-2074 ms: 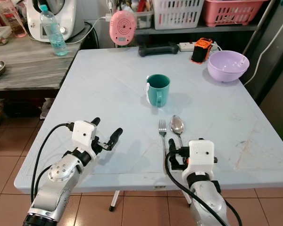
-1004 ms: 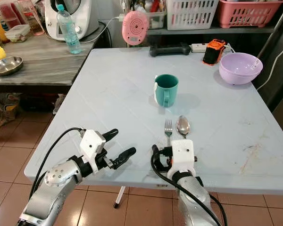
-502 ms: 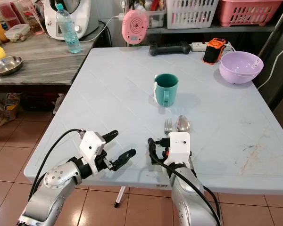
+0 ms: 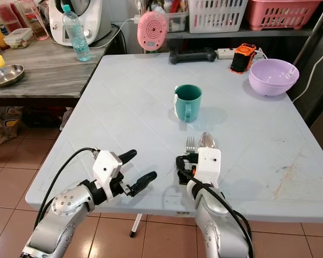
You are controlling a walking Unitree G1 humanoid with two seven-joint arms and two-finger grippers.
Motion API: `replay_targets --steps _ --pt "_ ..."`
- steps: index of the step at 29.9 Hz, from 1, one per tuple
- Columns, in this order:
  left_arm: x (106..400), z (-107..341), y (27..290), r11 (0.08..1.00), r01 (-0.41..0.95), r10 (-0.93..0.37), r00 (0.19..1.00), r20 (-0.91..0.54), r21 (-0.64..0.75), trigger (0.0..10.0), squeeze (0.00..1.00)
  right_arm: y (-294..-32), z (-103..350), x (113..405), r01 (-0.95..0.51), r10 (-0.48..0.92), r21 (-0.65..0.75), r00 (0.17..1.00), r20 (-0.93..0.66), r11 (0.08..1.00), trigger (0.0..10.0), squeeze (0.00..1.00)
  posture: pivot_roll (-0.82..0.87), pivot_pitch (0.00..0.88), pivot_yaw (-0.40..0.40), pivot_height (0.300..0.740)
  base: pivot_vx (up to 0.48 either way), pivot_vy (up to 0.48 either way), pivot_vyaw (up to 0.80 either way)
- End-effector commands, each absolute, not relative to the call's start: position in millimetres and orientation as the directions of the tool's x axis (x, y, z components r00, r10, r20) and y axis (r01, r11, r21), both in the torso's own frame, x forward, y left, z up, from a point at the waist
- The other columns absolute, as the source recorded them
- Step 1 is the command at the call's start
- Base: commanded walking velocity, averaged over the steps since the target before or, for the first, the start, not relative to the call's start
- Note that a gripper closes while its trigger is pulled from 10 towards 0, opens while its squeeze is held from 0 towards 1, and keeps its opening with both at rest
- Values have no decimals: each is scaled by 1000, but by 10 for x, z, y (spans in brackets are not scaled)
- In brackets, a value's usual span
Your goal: Setting the table
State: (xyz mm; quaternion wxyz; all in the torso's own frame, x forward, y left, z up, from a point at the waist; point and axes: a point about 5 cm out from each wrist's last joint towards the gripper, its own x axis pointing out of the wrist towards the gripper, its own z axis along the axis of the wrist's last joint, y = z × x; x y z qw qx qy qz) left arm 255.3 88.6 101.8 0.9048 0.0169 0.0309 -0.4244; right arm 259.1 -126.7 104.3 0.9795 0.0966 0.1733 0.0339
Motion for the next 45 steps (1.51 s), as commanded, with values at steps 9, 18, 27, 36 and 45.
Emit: replay_targets --steps 9,18,27,36,45 --pt "2528 1019 878 622 783 -780 621 -81 9 10000 0 -1225 912 2551 -10 107 216 889 -446 976 0 0 -178 72 92 740 0 0 0" --pt "2500 1026 873 595 804 -803 593 -66 -13 10000 0 -1224 848 2526 -24 119 195 862 -493 980 0 0 -177 70 86 740 0 0 0" --pt "2493 1023 862 586 810 -809 584 -63 -17 10000 0 -1237 827 2512 -35 128 187 851 -510 982 0 0 -181 65 79 740 0 0 0" --pt "2501 1014 847 582 813 -812 580 -65 -15 10000 0 -1250 818 2519 -43 131 178 845 -519 983 0 0 -182 58 72 740 0 0 0" --pt "2508 1012 830 586 810 -809 585 -62 -14 10000 0 -1270 819 2533 -38 126 178 847 -516 983 0 0 -185 54 70 740 0 0 0"
